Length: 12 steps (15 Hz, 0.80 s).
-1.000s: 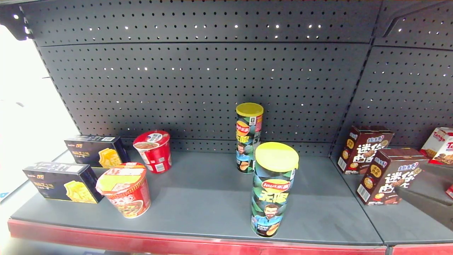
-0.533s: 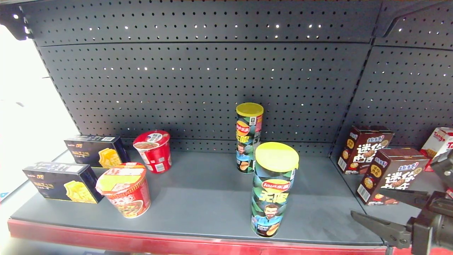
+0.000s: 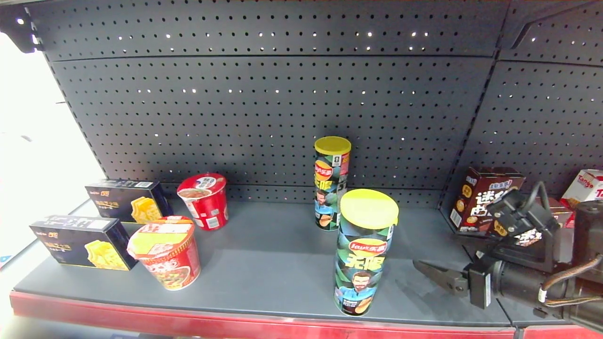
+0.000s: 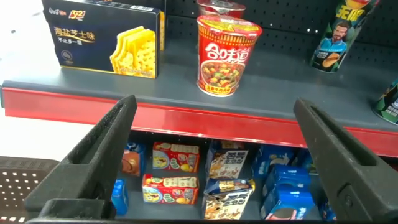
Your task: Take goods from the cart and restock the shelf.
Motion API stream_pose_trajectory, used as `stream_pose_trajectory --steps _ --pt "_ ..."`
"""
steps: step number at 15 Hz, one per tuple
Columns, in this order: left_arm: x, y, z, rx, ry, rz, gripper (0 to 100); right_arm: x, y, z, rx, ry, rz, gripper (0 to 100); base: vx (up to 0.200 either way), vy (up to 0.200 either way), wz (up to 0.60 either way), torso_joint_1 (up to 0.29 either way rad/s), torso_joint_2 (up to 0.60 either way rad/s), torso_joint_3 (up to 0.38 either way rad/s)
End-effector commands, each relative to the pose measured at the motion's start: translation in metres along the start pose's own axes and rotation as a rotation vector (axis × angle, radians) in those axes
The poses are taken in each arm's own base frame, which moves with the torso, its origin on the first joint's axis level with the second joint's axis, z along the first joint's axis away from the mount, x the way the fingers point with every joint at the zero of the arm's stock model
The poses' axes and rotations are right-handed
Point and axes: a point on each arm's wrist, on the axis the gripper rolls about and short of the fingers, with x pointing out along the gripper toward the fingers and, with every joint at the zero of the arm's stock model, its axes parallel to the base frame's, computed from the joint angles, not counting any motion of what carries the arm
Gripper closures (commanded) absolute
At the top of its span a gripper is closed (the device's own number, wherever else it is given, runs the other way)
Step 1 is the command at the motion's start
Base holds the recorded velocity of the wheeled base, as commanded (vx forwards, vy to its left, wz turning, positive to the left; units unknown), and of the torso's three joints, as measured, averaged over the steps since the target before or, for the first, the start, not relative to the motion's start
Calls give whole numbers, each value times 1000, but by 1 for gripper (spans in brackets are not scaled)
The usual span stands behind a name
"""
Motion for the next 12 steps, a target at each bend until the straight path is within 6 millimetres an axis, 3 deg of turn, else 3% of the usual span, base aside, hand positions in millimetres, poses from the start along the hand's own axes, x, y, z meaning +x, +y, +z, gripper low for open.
stream_pose_trajectory --steps 1,8,12 --pt "0 0 0 -1 2 0 0 21 5 -6 -4 52 29 0 0 0 0 0 0 0" --pt "0 0 1 -23 -1 0 0 47 17 -10 -23 51 59 0 0 0 0 0 0 0" --pt "0 0 1 -37 -2 4 0 49 22 -8 -30 47 66 0 0 0 0 0 0 0"
